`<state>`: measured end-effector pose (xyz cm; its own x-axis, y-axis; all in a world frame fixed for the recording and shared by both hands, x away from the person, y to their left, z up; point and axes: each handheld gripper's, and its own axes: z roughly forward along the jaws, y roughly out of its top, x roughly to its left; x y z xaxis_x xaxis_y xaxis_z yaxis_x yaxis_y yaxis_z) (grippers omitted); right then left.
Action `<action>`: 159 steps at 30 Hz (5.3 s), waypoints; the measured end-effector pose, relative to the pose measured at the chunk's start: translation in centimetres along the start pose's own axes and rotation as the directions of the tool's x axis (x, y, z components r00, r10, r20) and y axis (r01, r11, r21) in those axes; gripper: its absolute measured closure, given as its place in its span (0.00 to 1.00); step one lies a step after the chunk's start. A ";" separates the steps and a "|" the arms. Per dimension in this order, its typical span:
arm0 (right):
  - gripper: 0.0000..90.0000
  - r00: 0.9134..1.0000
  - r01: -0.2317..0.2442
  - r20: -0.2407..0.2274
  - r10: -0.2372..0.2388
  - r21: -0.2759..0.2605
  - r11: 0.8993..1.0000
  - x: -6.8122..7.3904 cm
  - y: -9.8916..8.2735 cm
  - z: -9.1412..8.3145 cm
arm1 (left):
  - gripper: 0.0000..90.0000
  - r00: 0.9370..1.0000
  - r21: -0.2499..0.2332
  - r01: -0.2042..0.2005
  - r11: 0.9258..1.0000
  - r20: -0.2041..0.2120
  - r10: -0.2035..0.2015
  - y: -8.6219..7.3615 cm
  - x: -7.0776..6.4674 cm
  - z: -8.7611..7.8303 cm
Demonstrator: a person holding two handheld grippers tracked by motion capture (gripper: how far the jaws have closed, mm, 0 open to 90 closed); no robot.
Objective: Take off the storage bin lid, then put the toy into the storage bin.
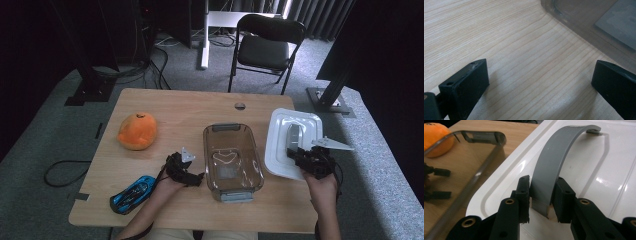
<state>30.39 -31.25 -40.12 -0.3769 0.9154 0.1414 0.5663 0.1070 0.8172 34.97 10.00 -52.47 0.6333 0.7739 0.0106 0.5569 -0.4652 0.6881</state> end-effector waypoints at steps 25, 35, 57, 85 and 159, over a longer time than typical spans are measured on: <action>0.77 0.993 -0.072 -0.089 0.077 0.064 0.995 -2.9 -5.8 7.6 | 0.02 1.000 -0.001 0.001 1.000 0.000 -0.001 0.0 0.0 0.0; 0.77 0.991 -0.078 -0.103 0.088 0.095 0.992 -3.0 -6.5 9.4 | 0.02 1.000 -0.001 0.001 1.000 0.000 -0.001 0.0 0.0 0.0; 0.52 0.994 -0.089 -0.062 0.094 0.068 0.994 -3.8 -5.8 9.5 | 0.02 1.000 0.003 -0.003 1.000 0.000 0.003 0.0 0.0 0.0; 0.16 0.978 0.138 -0.153 -0.144 -0.049 0.989 -0.4 -8.8 5.2 | 0.02 1.000 0.000 0.000 1.000 0.000 0.000 0.0 0.0 0.0; 0.15 0.894 0.379 -0.304 -0.329 0.122 0.918 3.5 -12.1 5.7 | 0.02 0.997 0.042 -0.071 0.997 0.031 0.070 2.2 0.8 -3.3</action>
<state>26.41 -27.12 -52.71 -0.7458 0.6656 0.0277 0.4665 0.4920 0.7351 34.90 10.98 -48.58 0.6870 0.7257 0.0362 0.5324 -0.5366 0.6547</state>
